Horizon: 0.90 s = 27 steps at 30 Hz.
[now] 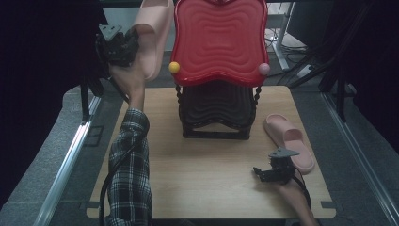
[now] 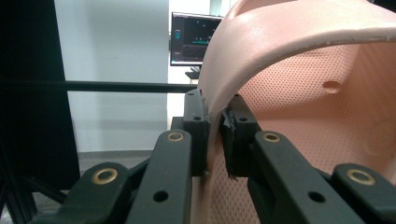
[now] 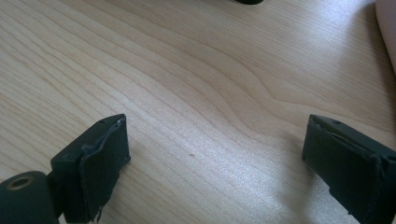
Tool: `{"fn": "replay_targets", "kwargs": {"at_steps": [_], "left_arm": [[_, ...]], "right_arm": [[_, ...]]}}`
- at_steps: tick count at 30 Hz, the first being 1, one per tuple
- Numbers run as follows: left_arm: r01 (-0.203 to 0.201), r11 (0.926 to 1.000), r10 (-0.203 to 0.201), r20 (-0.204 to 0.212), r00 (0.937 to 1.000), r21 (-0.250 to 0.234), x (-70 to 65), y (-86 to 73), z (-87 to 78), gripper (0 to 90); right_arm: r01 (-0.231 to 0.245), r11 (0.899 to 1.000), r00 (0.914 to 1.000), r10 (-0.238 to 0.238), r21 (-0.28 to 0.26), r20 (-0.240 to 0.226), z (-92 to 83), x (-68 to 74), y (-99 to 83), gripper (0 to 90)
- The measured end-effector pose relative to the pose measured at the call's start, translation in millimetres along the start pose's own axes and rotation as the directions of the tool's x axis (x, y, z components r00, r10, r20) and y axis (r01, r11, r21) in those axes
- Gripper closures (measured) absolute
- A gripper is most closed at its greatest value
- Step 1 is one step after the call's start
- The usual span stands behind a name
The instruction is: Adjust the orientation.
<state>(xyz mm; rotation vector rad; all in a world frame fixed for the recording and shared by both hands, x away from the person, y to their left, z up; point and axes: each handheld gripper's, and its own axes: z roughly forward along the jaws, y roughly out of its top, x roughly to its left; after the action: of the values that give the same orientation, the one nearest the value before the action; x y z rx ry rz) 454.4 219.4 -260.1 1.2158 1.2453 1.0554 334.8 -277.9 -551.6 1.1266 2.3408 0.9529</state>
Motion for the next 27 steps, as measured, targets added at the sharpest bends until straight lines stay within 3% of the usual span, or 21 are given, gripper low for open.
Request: {"fn": "replay_targets", "kwargs": {"at_steps": [11,20,27], "left_arm": [[0.007,1.0,-0.007,0.017,0.9998,0.001,-24.4,22.0,19.7,81.1],[0.086,0.9958,-0.087,0.041,0.9953,0.03,-37.9,28.3,36.3,81.1],[0.073,0.9959,-0.076,0.051,0.9958,0.052,-51.8,34.0,39.8,81.0]], "right_arm": [[0.0,1.0,1.0,0.0,0.002,0.0,-0.1,-0.1,0.1,7.3],[0.001,1.0,1.0,-0.001,0.002,-0.001,-0.2,-0.2,0.1,7.2],[0.001,1.0,1.0,-0.001,0.002,-0.001,-0.2,-0.2,0.1,7.2]]}}
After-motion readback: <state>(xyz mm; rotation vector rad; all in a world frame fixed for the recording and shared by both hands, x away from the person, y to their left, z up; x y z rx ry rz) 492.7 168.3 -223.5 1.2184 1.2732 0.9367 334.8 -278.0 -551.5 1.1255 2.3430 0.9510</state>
